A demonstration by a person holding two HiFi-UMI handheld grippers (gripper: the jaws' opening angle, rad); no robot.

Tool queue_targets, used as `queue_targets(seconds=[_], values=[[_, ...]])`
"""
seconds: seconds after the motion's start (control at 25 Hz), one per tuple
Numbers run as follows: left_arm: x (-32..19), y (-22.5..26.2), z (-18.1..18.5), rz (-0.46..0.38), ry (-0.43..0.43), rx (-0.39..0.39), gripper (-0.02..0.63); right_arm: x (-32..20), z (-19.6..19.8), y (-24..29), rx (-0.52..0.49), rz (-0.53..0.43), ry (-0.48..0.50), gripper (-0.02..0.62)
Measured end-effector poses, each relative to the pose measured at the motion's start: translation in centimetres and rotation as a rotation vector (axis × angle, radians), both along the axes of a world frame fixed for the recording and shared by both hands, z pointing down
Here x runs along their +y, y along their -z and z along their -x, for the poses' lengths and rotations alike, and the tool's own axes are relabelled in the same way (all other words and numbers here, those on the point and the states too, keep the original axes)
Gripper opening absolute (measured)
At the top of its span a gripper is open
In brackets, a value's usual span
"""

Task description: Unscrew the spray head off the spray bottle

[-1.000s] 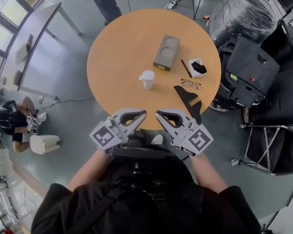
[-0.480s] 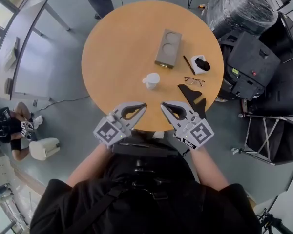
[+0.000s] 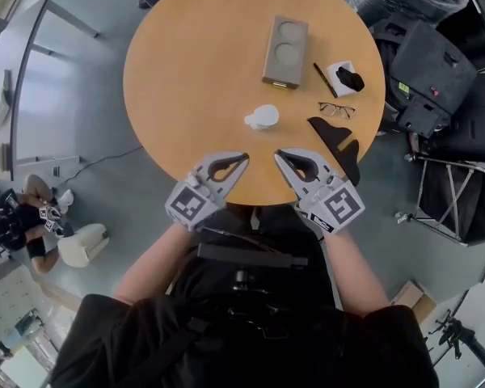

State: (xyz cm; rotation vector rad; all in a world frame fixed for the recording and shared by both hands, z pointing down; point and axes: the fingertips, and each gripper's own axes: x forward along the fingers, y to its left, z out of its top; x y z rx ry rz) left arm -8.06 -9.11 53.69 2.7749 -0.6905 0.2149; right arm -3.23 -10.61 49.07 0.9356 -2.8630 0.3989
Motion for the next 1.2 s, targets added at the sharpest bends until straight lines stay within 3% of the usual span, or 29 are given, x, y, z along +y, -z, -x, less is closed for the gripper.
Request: queue_targets(seconds=[0.24,0.4,0.72,1.04,1.2], values=[[-2.4,-7.0,-0.7,0.055,0.045,-0.057,0.011,-2.0,-1.4,-5.7,-0.019,0.047,-0.010,0.008],[-4.3,-11.3,-1.5,0.027,0.089,-0.109,0.014,-4.0,-1.9,-9.3,-0.030,0.046,0.013,0.008],[-7.1,-21.0,-2.2,-0.011,0.229,-0.109,0.184,-6.0,-2.4,-18.1,-0.061,0.069,0.055,0.008],[-9.4,-27.3,-4.3,-0.033,0.278,-0.131,0.400,-6.1,-3.7,-24.4,-0.074,0.109,0.051,0.008],[-10.0,-28.8,-6.0,-0.049,0.261,-0.141,0.422,-6.1,-4.8,-25.7,-0.085,0.121,0.027,0.008]])
